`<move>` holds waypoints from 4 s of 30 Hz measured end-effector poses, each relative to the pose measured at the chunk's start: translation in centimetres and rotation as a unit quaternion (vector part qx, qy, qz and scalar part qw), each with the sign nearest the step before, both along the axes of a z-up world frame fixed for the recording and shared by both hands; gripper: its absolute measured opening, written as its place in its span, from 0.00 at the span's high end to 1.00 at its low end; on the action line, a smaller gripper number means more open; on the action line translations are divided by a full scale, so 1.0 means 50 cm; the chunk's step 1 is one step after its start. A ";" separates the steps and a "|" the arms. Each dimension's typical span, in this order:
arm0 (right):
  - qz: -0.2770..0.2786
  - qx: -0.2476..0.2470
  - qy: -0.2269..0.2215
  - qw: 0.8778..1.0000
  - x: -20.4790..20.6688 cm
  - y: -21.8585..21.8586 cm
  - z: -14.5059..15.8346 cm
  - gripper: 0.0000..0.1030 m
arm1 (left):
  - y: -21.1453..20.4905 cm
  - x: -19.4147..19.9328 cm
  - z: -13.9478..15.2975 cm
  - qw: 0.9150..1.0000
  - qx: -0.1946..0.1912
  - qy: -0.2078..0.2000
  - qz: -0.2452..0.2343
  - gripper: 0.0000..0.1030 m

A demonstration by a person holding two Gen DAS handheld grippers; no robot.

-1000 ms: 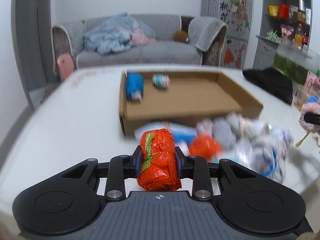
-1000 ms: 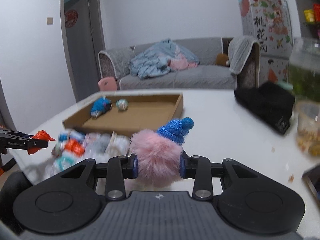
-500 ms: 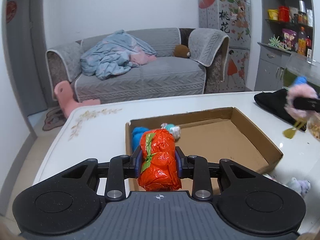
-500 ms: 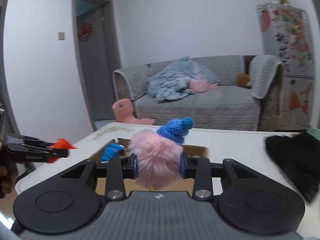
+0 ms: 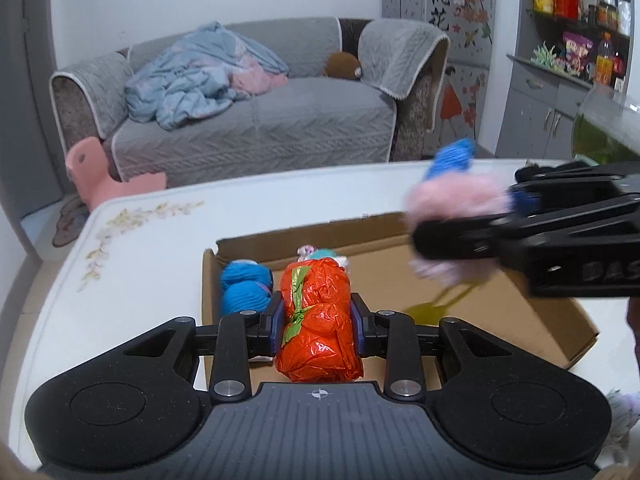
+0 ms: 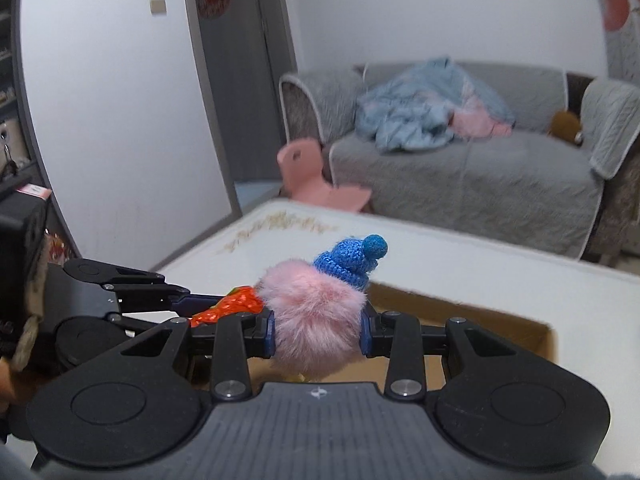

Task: Organize objects
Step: 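Place both held items into the tray and open both tools, then grasp plastic-wrapped teal bundle with left tool while right tool grasps purple-wrapped bundle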

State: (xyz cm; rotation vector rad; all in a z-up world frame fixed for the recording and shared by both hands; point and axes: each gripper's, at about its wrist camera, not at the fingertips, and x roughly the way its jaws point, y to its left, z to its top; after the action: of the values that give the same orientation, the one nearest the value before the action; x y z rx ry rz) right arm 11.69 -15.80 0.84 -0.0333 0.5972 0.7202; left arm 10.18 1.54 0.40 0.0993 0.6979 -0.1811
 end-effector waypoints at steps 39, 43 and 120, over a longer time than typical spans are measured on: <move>0.064 -0.149 0.106 0.981 0.117 0.164 -0.078 0.64 | 0.004 0.054 -0.119 0.997 0.056 0.054 0.011 0.59; 0.056 -0.154 0.115 0.980 0.122 0.173 -0.084 0.61 | 0.002 0.062 -0.118 0.997 0.053 0.056 0.013 0.56; -0.129 -0.005 -0.064 0.990 -0.383 -0.295 -0.139 0.10 | 0.018 -0.402 -0.105 0.998 -0.014 -0.005 0.061 0.07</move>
State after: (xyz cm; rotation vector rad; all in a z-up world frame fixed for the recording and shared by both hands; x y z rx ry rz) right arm -7.44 -30.53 -6.08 -0.0117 0.4714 0.4596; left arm -9.91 2.43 -4.84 0.0303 0.6885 -0.0737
